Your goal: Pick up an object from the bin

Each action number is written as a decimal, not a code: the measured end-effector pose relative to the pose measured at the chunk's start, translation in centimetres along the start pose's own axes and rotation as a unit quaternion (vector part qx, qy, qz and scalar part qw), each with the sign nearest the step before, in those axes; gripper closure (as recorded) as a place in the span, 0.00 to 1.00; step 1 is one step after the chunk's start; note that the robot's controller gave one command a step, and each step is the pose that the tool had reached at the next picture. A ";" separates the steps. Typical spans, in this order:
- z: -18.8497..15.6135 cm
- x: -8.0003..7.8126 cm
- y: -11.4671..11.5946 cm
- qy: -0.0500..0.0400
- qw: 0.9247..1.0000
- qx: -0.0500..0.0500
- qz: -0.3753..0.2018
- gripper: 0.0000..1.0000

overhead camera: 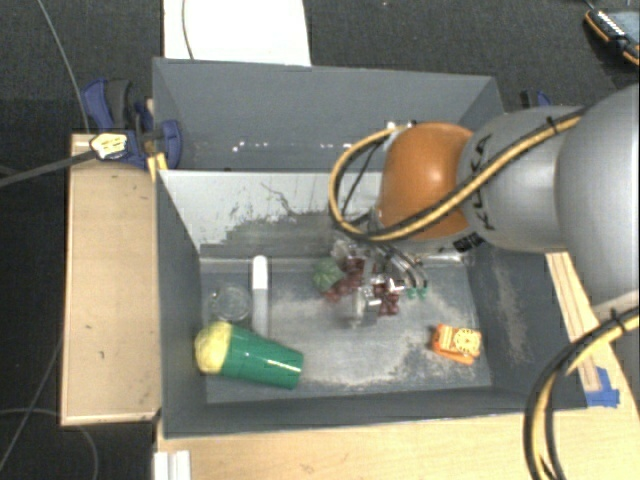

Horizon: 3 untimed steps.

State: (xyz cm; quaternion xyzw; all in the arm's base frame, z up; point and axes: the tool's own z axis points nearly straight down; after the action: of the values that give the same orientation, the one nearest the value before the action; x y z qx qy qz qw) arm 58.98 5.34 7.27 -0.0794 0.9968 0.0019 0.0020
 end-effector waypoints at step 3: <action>-1.7 1.9 -0.3 0.000 1.000 0.000 -0.009 0.00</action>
Offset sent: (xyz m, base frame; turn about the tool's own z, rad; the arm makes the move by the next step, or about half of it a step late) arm -0.0083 -0.0110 0.0130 0.1519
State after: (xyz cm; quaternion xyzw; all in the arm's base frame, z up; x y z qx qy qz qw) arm 57.13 4.74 8.92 -0.0881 0.9961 0.0023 0.0025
